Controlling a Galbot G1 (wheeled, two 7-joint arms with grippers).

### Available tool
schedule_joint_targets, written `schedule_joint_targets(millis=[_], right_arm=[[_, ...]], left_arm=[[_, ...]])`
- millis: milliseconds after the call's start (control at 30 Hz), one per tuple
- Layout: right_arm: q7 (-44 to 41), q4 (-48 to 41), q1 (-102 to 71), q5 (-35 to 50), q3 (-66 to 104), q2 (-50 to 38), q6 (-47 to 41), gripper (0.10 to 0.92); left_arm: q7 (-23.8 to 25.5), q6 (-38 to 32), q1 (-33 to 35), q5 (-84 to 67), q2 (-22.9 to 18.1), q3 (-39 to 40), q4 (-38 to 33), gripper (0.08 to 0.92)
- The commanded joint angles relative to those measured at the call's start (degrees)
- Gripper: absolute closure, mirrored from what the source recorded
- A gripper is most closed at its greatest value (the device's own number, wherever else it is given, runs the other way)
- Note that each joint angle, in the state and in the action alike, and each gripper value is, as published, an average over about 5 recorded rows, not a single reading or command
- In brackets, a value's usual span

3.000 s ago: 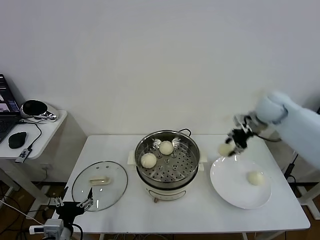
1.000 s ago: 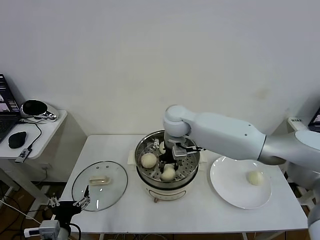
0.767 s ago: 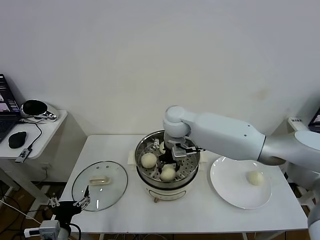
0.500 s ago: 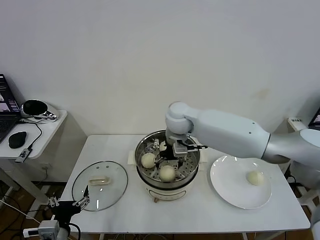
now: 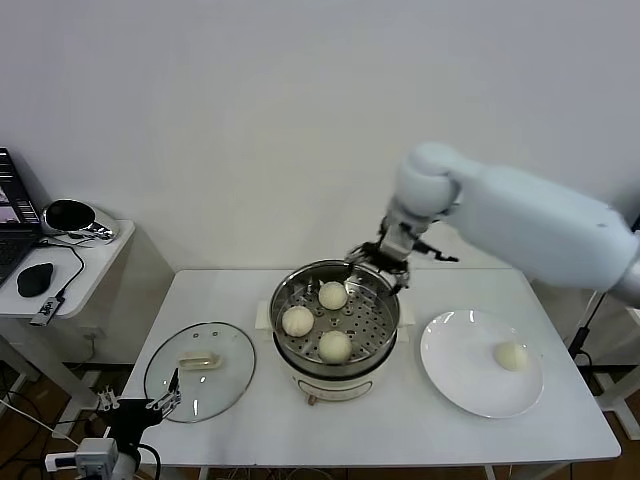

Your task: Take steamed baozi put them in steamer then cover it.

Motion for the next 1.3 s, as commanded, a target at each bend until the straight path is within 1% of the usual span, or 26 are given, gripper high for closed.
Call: schedule_joint_targets(millis=[33, 133, 233, 500, 700, 1033, 1300], right_arm=[[-1.5, -0.1, 2.0, 7.5, 0.4, -14.6, -27.5, 0.203], [-1.7, 0.2, -1.8, 6.1, 2.5, -18.0, -30.5, 0.203], [-1.3, -0.3, -7.6, 3.0, 6.1, -20.3, -31.6, 0.203], [0.5, -4.8, -26.8, -7.1, 20.4, -22.0, -28.3, 0.203], [1.6, -7.6, -35.8, -10.7, 27.0, -20.6, -26.0, 0.203], [2.3, -12.6, -42.2, -16.8, 32.2, -16.8, -23.5, 0.203], [7.5, -18.0, -45.4, -19.8, 35.2, -12.7, -20.9, 0.203]], left_arm=[[0.2, 0.1, 0.1, 0.1, 0.2, 0.7, -0.1, 0.177], [0.3, 0.2, 0.4, 0.1, 0.3, 1.0, -0.2, 0.177], [0.3, 0.2, 0.7, 0.1, 0.5, 1.1, -0.1, 0.177], [0.7, 0.3, 1.2, 0.2, 0.5, 1.1, -0.7, 0.177], [0.9, 0.4, 1.3, 0.7, 0.4, 1.4, -0.2, 0.177], [1.0, 0.5, 1.8, 0.7, 0.6, 1.3, 0.2, 0.177], [1.0, 0.6, 1.6, 0.9, 0.5, 1.1, 1.0, 0.177]])
